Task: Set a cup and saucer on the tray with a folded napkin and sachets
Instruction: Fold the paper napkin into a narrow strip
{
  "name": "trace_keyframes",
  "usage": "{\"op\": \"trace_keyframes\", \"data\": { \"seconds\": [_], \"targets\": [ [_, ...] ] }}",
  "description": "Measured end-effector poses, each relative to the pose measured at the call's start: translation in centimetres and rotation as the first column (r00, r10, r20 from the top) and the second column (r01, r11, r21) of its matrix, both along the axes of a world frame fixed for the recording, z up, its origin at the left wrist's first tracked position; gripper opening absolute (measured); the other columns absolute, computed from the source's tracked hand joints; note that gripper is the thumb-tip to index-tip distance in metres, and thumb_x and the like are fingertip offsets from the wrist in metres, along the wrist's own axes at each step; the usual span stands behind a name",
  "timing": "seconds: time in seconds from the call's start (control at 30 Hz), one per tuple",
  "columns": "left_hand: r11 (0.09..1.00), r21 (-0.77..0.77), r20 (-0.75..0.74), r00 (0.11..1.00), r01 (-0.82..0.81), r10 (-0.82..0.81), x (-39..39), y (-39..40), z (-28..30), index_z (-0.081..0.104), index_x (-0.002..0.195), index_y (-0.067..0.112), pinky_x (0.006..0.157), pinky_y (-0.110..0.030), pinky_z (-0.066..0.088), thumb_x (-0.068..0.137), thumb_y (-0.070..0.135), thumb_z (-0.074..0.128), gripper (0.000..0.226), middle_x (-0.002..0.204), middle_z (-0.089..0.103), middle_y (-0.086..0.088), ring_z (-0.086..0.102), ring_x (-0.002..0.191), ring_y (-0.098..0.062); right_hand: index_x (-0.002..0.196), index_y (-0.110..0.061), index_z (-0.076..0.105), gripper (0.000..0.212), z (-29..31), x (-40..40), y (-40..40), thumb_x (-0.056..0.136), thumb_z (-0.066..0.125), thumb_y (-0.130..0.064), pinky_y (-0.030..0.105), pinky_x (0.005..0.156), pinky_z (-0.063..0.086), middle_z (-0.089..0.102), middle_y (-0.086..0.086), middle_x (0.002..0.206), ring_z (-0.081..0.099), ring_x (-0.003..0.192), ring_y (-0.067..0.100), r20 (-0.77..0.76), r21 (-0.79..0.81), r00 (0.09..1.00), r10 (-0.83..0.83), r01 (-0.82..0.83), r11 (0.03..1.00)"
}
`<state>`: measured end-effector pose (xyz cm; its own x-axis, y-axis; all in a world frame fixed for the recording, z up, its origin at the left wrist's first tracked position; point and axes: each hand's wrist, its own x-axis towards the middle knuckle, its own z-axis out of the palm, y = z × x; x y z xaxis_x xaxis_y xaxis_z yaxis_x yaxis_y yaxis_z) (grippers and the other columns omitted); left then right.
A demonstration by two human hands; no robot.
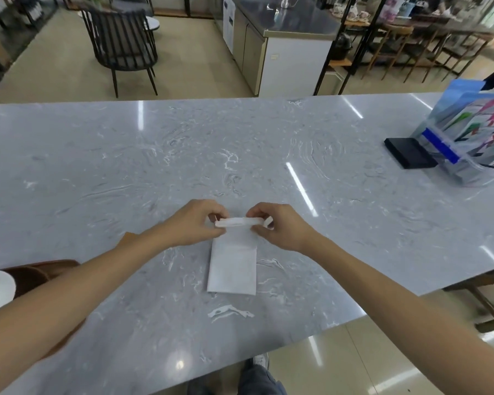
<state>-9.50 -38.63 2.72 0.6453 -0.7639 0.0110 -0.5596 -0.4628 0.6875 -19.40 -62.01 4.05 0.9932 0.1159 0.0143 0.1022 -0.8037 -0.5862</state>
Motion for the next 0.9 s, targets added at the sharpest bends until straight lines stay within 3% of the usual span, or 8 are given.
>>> {"op": "trace_keyframes", "data": {
  "seconds": [0.13,0.27,0.43,0.7,0.9],
  "targets": [
    [0.997,-0.020,0.125,0.990,0.070,-0.067,-3.4,2.0,-1.2,0.072,0.098,0.035,0.071,-0.024,0.051,0.080,0.024,0.076,0.021,0.091,0.065,0.013,0.061,0.077,-0.005,0.108,-0.017,0.072,0.020,-0.5,-3.5,1.3,0.088,0.073,-0.016,0.032,0.078,0.054,0.071,0.001,0.099,0.064,0.087,0.016,0.096,-0.057,0.995,0.037,-0.031,0.998],
    [0.998,-0.067,0.157,0.988,0.014,-0.004,-5.8,3.4,-3.1,0.076,0.103,0.025,0.073,-0.033,0.054,0.083,0.011,0.073,0.025,0.095,0.066,0.009,0.062,0.080,-0.006,0.111,-0.015,0.072,0.023,-2.4,-6.5,2.6,0.089,0.074,-0.015,0.031,0.080,0.055,0.070,0.002,0.104,0.063,0.093,0.018,0.134,-0.032,0.991,0.024,-0.020,0.999],
    [0.997,-0.077,0.126,0.992,0.018,-0.008,-8.4,4.6,-5.3,0.076,0.109,0.021,0.081,-0.028,0.055,0.082,0.012,0.074,0.028,0.107,0.063,0.010,0.066,0.092,-0.007,0.111,-0.015,0.072,0.021,-5.3,-9.3,3.7,0.090,0.072,-0.015,0.037,0.081,0.056,0.067,0.002,0.110,0.061,0.102,0.021,0.141,-0.043,0.990,0.009,-0.003,0.999],
    [0.998,-0.061,0.137,0.990,-0.025,0.033,-10.6,5.2,-7.4,0.076,0.112,0.021,0.086,-0.022,0.054,0.084,0.022,0.076,0.028,0.117,0.063,0.011,0.064,0.099,-0.001,0.105,-0.013,0.073,0.019,-7.8,-11.6,4.8,0.086,0.072,-0.012,0.034,0.083,0.056,0.068,0.003,0.106,0.063,0.101,0.024,0.156,-0.043,0.987,-0.033,0.040,0.998],
    [0.995,-0.075,0.110,0.991,-0.067,0.075,-11.4,5.7,-8.2,0.075,0.113,0.019,0.088,-0.018,0.052,0.085,0.023,0.078,0.029,0.119,0.063,0.008,0.062,0.103,-0.004,0.106,-0.014,0.074,0.019,-8.8,-12.0,5.0,0.088,0.072,-0.014,0.022,0.085,0.048,0.068,0.003,0.109,0.063,0.104,0.022,0.161,-0.053,0.986,-0.045,0.054,0.997]
  ]
}}
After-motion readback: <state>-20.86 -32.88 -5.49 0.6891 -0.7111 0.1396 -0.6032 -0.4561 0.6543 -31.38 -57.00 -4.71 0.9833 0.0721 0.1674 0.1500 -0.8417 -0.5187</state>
